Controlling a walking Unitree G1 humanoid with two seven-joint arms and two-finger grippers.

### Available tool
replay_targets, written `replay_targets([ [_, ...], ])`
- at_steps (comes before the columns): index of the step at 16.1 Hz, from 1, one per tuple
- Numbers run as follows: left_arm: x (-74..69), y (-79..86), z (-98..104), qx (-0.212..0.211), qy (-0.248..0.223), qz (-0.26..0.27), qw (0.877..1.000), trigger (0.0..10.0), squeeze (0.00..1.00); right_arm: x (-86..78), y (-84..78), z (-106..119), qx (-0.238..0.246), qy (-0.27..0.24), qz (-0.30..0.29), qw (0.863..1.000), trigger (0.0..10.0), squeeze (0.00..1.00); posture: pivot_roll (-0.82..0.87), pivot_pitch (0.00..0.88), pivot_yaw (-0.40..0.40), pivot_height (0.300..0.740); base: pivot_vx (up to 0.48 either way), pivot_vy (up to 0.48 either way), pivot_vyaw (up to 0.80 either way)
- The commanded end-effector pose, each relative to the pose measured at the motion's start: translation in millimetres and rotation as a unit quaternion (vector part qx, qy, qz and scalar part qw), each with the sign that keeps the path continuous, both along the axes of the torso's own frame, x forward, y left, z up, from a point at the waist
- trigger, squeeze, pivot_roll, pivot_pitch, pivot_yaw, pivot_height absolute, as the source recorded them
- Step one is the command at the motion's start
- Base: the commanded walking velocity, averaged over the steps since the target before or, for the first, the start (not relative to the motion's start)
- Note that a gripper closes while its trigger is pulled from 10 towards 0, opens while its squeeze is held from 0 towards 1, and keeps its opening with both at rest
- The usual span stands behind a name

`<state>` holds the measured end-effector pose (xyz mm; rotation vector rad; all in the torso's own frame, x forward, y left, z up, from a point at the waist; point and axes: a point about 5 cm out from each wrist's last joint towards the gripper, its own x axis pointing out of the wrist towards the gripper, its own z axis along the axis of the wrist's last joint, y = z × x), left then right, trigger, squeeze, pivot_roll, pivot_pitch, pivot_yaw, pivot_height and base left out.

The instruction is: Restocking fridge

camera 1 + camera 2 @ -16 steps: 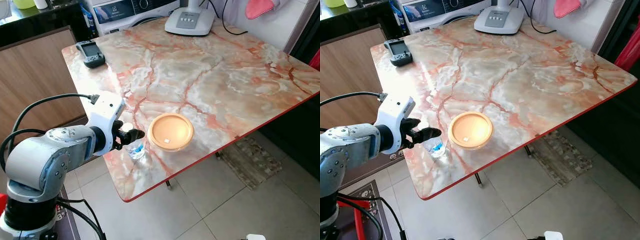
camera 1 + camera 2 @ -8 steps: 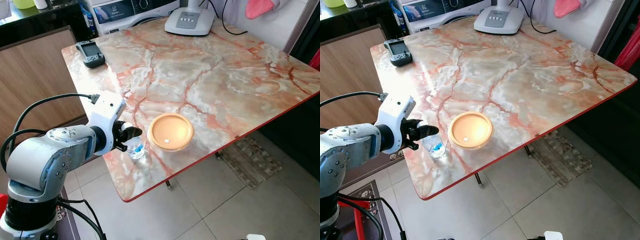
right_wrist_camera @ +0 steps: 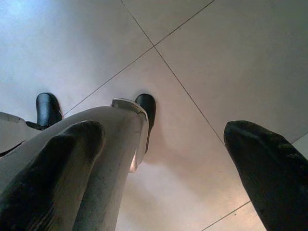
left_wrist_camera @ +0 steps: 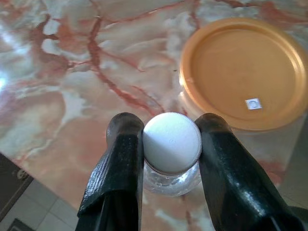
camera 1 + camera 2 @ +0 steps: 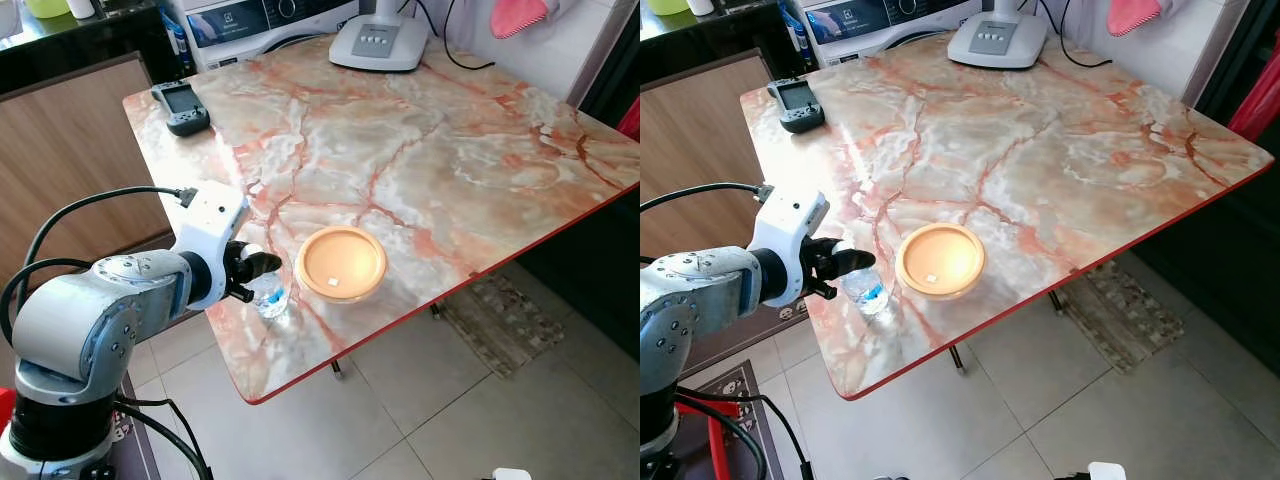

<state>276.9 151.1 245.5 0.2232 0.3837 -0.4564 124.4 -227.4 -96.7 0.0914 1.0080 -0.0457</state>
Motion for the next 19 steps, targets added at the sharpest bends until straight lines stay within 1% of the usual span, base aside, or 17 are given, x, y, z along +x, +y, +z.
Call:
replay_targets([
  [1, 4.3, 16.7, 10.5, 0.013, -0.03, 0.046, 0.998, 0.0, 0.0, -14.2, 3.1, -5.4, 0.006, 0.026, -0.001, 1.0, 10.0, 0.0, 0.2, 0.172, 0.027, 0.74, 0.0, 0.0, 0.0],
  [2, 6.4, 23.3, 16.0, 0.018, -0.045, 0.062, 0.997, 0.0, 0.0, -14.1, 3.3, -5.4, 0.006, 0.026, 0.0, 1.0, 10.0, 0.0, 0.2, 0.172, 0.027, 0.74, 0.0, 0.0, 0.0],
  [3, 9.6, 48.0, 27.0, 0.039, -0.074, 0.113, 0.99, 0.0, 0.0, -13.9, 3.2, -5.3, 0.006, 0.026, 0.001, 1.0, 10.0, 0.0, 0.21, 0.173, 0.026, 0.74, 0.0, 0.0, 0.0],
  [4, 9.6, 55.4, 27.5, 0.043, -0.076, 0.128, 0.988, 0.0, 0.0, -13.9, 3.3, -5.3, 0.006, 0.026, 0.001, 1.0, 10.0, 0.0, 0.21, 0.173, 0.026, 0.74, 0.0, 0.0, 0.0],
  [5, 8.1, 75.8, 25.2, 0.061, -0.076, 0.166, 0.981, 0.0, 0.0, -14.0, 3.1, -5.3, 0.007, 0.026, 0.001, 1.0, 10.0, 0.0, 0.2, 0.175, 0.025, 0.74, 0.0, 0.0, 0.0],
  [7, 5.6, 108.0, 11.5, 0.072, -0.08, 0.224, 0.969, 0.0, 0.0, -14.2, 2.9, -5.3, 0.007, 0.027, 0.003, 1.0, 10.0, 0.0, 0.21, 0.176, 0.024, 0.74, 0.0, 0.0, 0.0],
  [8, 3.2, 124.5, -1.6, 0.068, -0.077, 0.255, 0.961, 1.1, 0.0, -14.4, 2.9, -5.3, 0.006, 0.027, 0.005, 1.0, 10.0, 0.0, 0.2, 0.176, 0.022, 0.74, 0.0, 0.0, 0.0],
  [9, -1.6, 142.6, -21.1, 0.078, -0.058, 0.292, 0.952, 2.4, 0.0, -14.6, 2.9, -5.4, 0.007, 0.028, 0.006, 1.0, 10.0, 0.0, 0.2, 0.179, 0.021, 0.74, 0.0, 0.0, 0.0],
  [10, -9.3, 157.2, -47.5, 0.086, -0.035, 0.314, 0.945, 10.0, 0.0, -14.8, 2.7, -5.4, 0.006, 0.028, 0.006, 1.0, 10.0, 0.0, 0.2, 0.178, 0.02, 0.74, 0.0, 0.0, 0.0],
  [11, -16.3, 163.4, -70.8, 0.079, -0.02, 0.323, 0.943, 10.0, 0.0, -14.9, 2.2, -5.3, 0.006, 0.028, 0.006, 1.0, 10.0, 0.0, 0.2, 0.18, 0.02, 0.74, 0.0, 0.0, 0.0],
  [13, -25.6, 166.6, -102.6, 0.072, -0.014, 0.329, 0.942, 10.0, 0.0, -14.8, 2.0, -5.2, 0.005, 0.028, 0.008, 1.0, 10.0, 0.0, 0.19, 0.177, 0.017, 0.74, 0.0, 0.0, 0.0],
  [14, -38.1, 173.2, -136.5, 0.047, -0.006, 0.365, 0.93, 10.0, 0.0, -14.9, 2.1, -5.2, 0.005, 0.027, 0.009, 1.0, 10.0, 0.0, 0.18, 0.173, 0.018, 0.74, 0.0, 0.0, 0.0],
  [15, -41.8, 174.4, -146.3, 0.042, -0.002, 0.373, 0.927, 10.0, 0.0, -15.0, 2.2, -5.3, 0.005, 0.028, 0.008, 1.0, 10.0, 0.0, 0.18, 0.173, 0.018, 0.74, 0.0, 0.0, 0.0],
  [16, -52.5, 173.2, -179.2, 0.034, 0.014, 0.379, 0.925, 10.0, 0.0, -15.0, 2.3, -5.3, 0.005, 0.028, 0.009, 1.0, 10.0, 0.0, 0.18, 0.167, 0.013, 0.74, 0.0, 0.0, 0.0],
  [17, -58.1, 167.4, -199.8, 0.031, 0.03, 0.372, 0.927, 10.0, 0.0, -14.5, 2.2, -5.2, 0.004, 0.028, 0.009, 1.0, 10.0, 0.0, 0.18, 0.169, 0.01, 0.74, 0.0, 0.0, 0.0],
  [18, -59.7, 165.2, -206.3, 0.023, 0.035, 0.371, 0.928, 10.0, 0.0, -14.4, 2.2, -5.2, 0.004, 0.028, 0.01, 1.0, 10.0, 0.0, 0.18, 0.169, 0.01, 0.74, 0.0, 0.0, 0.0],
  [19, -62.9, 159.1, -220.0, 0.018, 0.048, 0.367, 0.929, 10.0, 0.0, -13.9, 2.4, -5.1, 0.004, 0.028, 0.011, 1.0, 10.0, 0.0, 0.18, 0.167, 0.009, 0.74, 0.0, 0.0, 0.0],
])
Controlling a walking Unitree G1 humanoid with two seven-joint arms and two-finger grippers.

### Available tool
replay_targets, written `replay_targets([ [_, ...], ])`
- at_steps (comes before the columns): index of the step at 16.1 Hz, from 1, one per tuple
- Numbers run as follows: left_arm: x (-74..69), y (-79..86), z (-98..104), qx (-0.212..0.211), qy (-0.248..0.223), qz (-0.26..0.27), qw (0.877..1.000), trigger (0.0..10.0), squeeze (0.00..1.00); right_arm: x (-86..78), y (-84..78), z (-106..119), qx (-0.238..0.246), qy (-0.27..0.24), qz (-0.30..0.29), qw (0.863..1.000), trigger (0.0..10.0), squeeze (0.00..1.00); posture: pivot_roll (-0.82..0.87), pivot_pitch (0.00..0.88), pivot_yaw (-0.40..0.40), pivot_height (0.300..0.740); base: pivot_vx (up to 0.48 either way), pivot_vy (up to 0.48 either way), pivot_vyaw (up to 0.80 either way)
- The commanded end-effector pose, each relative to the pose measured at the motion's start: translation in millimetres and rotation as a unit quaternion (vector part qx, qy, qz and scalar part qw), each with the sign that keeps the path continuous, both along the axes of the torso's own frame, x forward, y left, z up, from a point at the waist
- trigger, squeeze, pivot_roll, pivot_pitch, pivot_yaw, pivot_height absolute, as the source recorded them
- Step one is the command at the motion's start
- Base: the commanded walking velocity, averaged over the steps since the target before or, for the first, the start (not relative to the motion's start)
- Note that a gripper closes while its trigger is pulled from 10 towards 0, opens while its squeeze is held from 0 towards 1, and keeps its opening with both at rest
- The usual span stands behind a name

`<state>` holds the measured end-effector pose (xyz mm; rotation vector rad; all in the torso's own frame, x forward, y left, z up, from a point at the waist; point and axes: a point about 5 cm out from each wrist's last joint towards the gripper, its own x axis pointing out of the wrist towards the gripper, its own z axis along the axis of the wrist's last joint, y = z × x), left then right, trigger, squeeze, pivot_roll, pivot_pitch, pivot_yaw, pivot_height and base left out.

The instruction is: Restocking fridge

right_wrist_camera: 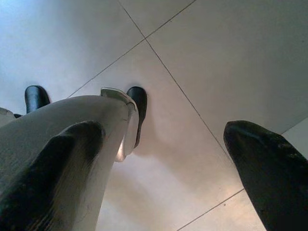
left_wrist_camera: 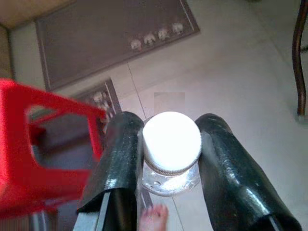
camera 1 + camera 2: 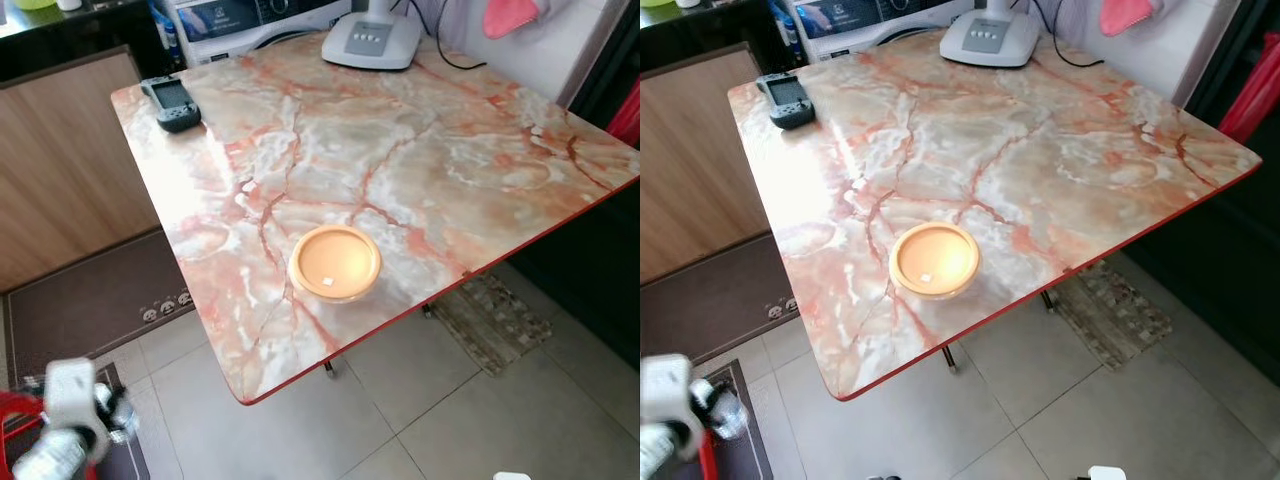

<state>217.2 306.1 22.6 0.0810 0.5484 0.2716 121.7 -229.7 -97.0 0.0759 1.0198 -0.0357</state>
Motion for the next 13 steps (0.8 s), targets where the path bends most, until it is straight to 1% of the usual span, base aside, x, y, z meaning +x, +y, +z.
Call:
replay_targets([
  [1, -10.8, -14.7, -28.1, 0.011, 0.051, -0.037, 0.998, 10.0, 0.0, -10.5, 5.1, -4.7, 0.008, 0.021, 0.002, 1.0, 10.0, 0.0, 0.18, 0.167, 0.007, 0.74, 0.0, 0.0, 0.0],
  [2, -17.3, -29.1, -48.6, -0.015, 0.078, -0.046, 0.996, 10.0, 0.0, -9.6, 5.7, -4.5, 0.009, 0.019, 0.001, 1.0, 10.0, 0.0, 0.16, 0.17, 0.004, 0.74, 0.0, 0.0, 0.0],
  [3, -18.0, -33.7, -52.8, -0.017, 0.082, -0.053, 0.995, 10.0, 0.0, -9.4, 5.8, -4.5, 0.009, 0.018, -0.001, 1.0, 10.0, 0.0, 0.16, 0.17, 0.004, 0.74, 0.0, 0.0, 0.0],
  [4, -20.4, -43.5, -63.3, -0.013, 0.092, -0.077, 0.993, 10.0, 0.0, -9.0, 6.0, -4.4, 0.01, 0.016, -0.006, 1.0, 10.0, 0.0, 0.15, 0.171, 0.003, 0.74, 0.0, 0.0, 0.0],
  [5, -25.3, -54.1, -75.4, 0.005, 0.127, -0.114, 0.985, 10.0, 0.0, -8.8, 6.6, -4.5, 0.011, 0.014, -0.013, 1.0, 10.0, 0.0, 0.13, 0.175, 0.011, 0.74, 0.0, 0.0, 0.0],
  [6, -24.1, -56.8, -78.3, 0.009, 0.134, -0.116, 0.984, 10.0, 0.0, -8.9, 6.8, -4.5, 0.012, 0.012, -0.018, 1.0, 10.0, 0.0, 0.12, 0.176, 0.012, 0.74, 0.0, 0.0, 0.0],
  [8, -16.9, -57.3, -76.5, 0.004, 0.12, -0.093, 0.988, 10.0, 0.0, -9.5, 6.4, -4.5, 0.014, 0.011, -0.022, 1.0, 10.0, 0.0, 0.12, 0.182, 0.013, 0.74, 0.0, 0.0, 0.0],
  [10, -15.3, -59.2, -76.4, 0.007, 0.115, -0.095, 0.989, 10.0, 0.0, -10.5, 5.6, -4.6, 0.014, 0.013, -0.02, 1.0, 10.0, 0.0, 0.13, 0.188, 0.009, 0.74, 0.0, 0.0, 0.0],
  [12, -19.0, -59.7, -79.7, 0.01, 0.12, -0.095, 0.988, 10.0, 0.0, -11.9, 4.7, -4.8, 0.014, 0.015, -0.021, 1.0, 10.0, 0.0, 0.13, 0.19, 0.007, 0.74, 0.0, 0.0, 0.0],
  [13, -25.6, -58.5, -84.0, 0.013, 0.132, -0.089, 0.987, 10.0, 0.0, -12.7, 4.6, -5.0, 0.014, 0.016, -0.02, 1.0, 10.0, 0.0, 0.13, 0.191, 0.009, 0.74, 0.0, 0.0, 0.0],
])
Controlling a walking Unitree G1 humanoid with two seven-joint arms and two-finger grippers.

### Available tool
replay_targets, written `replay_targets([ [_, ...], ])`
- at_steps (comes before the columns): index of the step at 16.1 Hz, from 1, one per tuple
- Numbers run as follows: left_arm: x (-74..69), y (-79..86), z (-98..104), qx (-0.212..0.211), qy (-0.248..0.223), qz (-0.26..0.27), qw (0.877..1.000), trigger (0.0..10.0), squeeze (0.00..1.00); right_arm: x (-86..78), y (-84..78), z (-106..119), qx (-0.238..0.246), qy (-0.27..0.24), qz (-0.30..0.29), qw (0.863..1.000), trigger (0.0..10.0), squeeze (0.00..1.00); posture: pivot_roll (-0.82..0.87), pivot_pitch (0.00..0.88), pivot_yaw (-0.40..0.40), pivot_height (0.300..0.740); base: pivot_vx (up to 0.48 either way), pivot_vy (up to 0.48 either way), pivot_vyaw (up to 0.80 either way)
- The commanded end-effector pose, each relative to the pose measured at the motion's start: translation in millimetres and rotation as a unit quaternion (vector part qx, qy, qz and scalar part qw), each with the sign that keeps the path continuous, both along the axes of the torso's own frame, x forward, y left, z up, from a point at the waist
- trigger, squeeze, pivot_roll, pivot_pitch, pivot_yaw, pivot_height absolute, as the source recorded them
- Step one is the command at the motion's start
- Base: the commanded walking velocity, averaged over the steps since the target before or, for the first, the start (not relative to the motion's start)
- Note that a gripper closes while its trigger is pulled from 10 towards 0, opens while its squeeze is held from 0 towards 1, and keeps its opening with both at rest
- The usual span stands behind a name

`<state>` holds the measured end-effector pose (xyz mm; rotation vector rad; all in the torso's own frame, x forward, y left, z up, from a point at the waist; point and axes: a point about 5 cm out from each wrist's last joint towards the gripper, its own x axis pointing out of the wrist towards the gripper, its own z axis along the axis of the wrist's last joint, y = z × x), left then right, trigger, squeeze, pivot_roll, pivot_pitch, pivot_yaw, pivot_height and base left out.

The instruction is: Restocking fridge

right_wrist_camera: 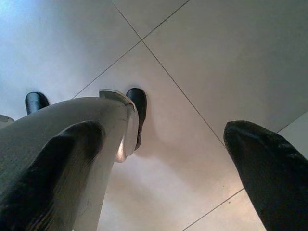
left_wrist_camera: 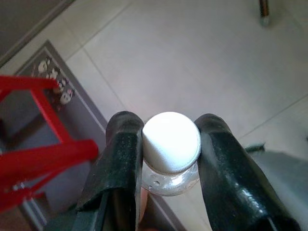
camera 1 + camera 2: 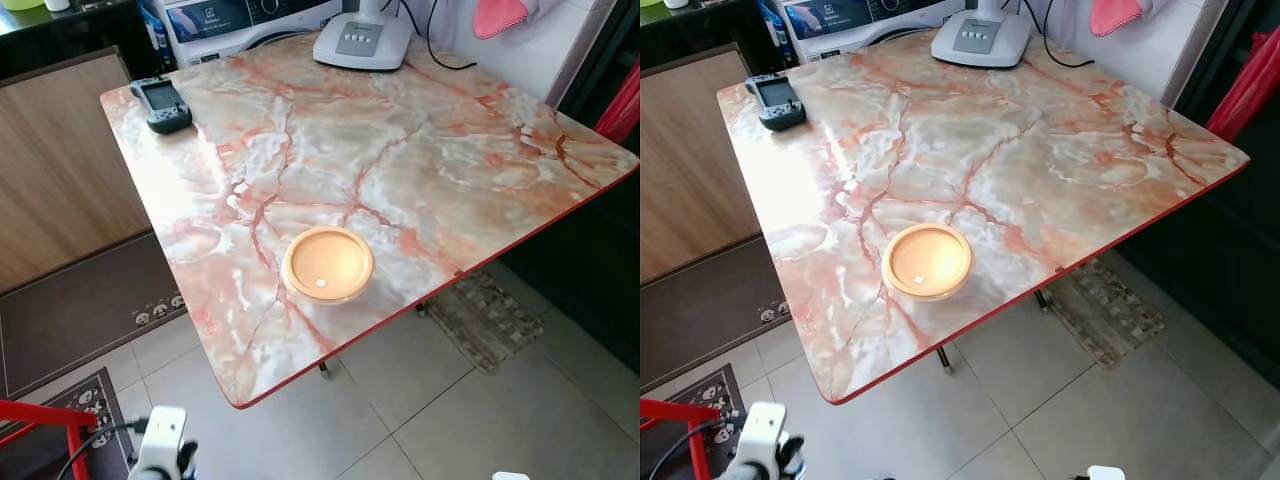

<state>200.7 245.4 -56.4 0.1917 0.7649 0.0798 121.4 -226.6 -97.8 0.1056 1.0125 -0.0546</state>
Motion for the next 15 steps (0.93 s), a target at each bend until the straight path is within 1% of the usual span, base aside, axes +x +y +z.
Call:
replay_targets([
  [1, -13.1, 2.7, -7.4, 0.003, 0.021, 0.012, 1.0, 10.0, 0.0, -13.1, 1.8, -4.4, 0.007, 0.02, -0.005, 1.0, 10.0, 0.0, 0.13, 0.191, 0.012, 0.74, 0.0, 0.0, 0.0],
  [4, -24.3, 3.1, -13.3, 0.002, 0.034, 0.026, 0.999, 10.0, 0.0, -15.4, 1.4, -5.0, 0.005, 0.022, -0.008, 1.0, 10.0, 0.0, 0.11, 0.187, 0.015, 0.74, 0.0, 0.0, 0.0],
  [8, -28.4, 2.3, -16.0, 0.004, 0.042, 0.031, 0.999, 10.0, 0.0, -17.7, 1.5, -5.6, 0.005, 0.025, -0.006, 1.0, 10.0, 0.0, 0.08, 0.164, 0.022, 0.74, 0.0, 0.0, 0.0],
  [9, -29.6, 1.4, -17.0, 0.0, 0.045, 0.033, 0.998, 10.0, 0.0, -18.9, 1.6, -5.9, 0.005, 0.025, -0.007, 1.0, 10.0, 0.0, 0.07, 0.15, 0.023, 0.74, 0.0, 0.0, 0.0],
  [10, -30.7, 1.0, -17.7, -0.01, 0.042, 0.051, 0.998, 10.0, 0.0, -19.9, 1.3, -6.1, 0.004, 0.026, -0.01, 1.0, 10.0, 0.0, 0.06, 0.14, 0.025, 0.74, 0.0, 0.0, 0.0],
  [15, -35.9, 1.1, -20.1, -0.015, 0.046, 0.063, 0.997, 10.0, 0.0, -20.9, 0.0, -6.1, 0.002, 0.029, -0.005, 1.0, 10.0, 0.0, 0.07, 0.109, 0.01, 0.74, 0.0, 0.0, 0.0],
])
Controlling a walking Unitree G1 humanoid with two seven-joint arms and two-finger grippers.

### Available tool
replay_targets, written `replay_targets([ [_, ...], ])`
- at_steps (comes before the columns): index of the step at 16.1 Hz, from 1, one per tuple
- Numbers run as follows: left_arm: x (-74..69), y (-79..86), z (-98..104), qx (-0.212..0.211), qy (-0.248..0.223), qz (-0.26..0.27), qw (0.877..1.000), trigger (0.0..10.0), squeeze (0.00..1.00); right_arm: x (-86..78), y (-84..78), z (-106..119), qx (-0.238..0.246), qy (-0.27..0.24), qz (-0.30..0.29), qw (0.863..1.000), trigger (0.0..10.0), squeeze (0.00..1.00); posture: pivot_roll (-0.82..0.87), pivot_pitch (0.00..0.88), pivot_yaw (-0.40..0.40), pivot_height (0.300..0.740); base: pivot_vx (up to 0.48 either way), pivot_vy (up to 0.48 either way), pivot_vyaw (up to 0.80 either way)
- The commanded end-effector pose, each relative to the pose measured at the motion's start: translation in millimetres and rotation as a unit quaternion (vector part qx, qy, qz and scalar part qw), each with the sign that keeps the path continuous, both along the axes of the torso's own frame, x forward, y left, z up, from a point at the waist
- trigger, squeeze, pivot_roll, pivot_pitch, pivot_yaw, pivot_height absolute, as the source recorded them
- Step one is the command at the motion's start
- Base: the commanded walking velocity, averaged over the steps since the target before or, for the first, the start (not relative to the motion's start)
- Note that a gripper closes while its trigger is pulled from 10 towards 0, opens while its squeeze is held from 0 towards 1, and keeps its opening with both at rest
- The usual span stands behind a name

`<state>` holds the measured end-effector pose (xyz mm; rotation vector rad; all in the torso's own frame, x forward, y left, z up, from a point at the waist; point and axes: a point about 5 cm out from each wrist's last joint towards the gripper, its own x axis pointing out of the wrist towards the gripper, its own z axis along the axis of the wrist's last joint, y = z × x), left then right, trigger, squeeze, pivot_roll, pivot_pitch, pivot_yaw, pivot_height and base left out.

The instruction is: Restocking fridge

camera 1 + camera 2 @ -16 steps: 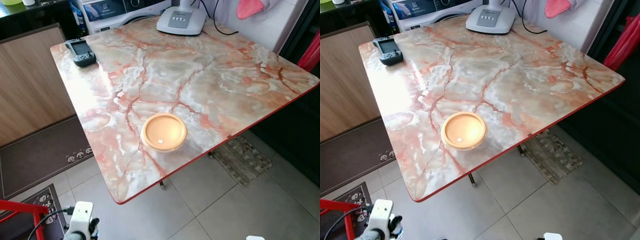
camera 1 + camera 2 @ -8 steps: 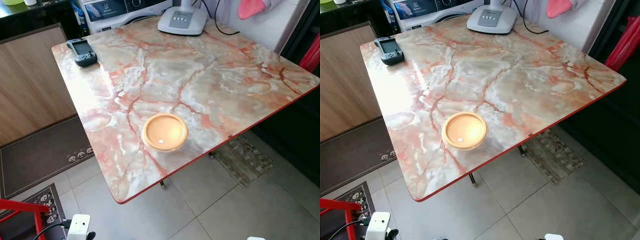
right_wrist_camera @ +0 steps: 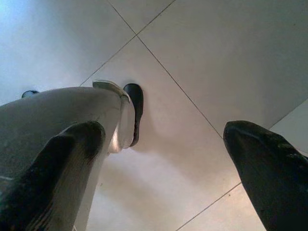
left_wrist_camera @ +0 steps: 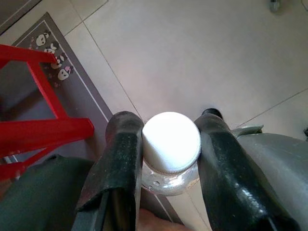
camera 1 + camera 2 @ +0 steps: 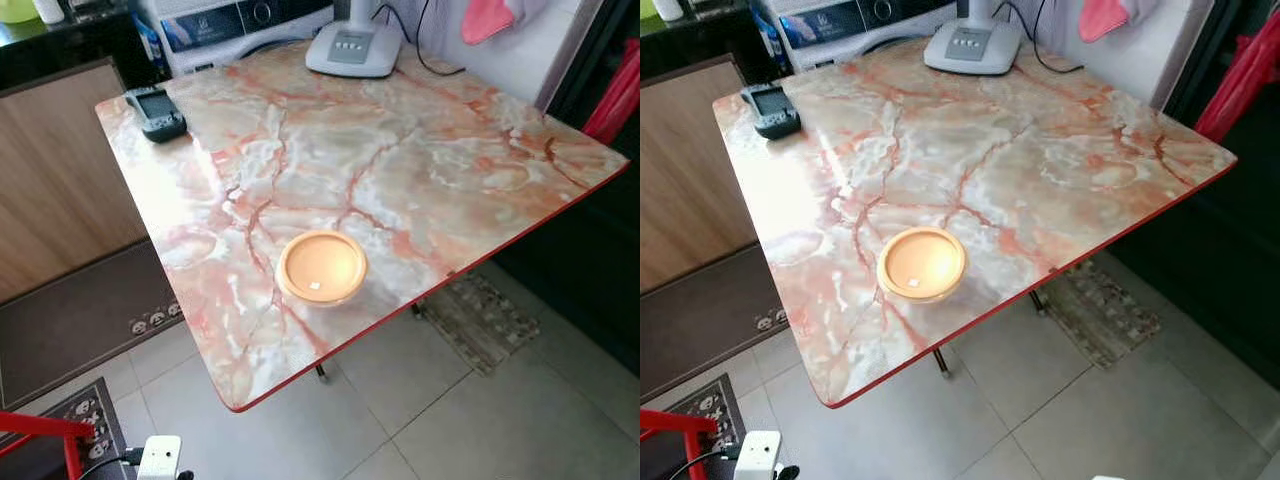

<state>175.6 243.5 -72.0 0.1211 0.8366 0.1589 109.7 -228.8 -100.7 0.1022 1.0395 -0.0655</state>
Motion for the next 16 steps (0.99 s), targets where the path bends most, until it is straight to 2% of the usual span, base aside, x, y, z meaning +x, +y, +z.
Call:
replay_targets([
  [1, -17.0, 3.4, -6.9, -0.007, 0.019, 0.021, 1.0, 10.0, 0.0, -9.4, 1.4, -3.1, 0.004, 0.018, 0.001, 1.0, 10.0, 0.0, 0.07, 0.094, 0.003, 0.74, 0.0, 0.0, 0.0],
  [10, -21.5, 3.7, -8.8, -0.012, 0.024, 0.029, 0.999, 10.0, 0.0, -9.4, 1.5, -3.3, 0.003, 0.022, 0.006, 1.0, 10.0, 0.0, 0.08, 0.03, -0.001, 0.74, 0.0, 0.0, 0.0],
  [16, -22.7, 4.8, -9.0, -0.014, 0.025, 0.029, 0.999, 10.0, 0.0, -10.3, 4.6, -4.2, 0.006, 0.022, 0.003, 1.0, 10.0, 0.0, 0.08, 0.002, 0.006, 0.74, -0.3, 0.0, 0.0],
])
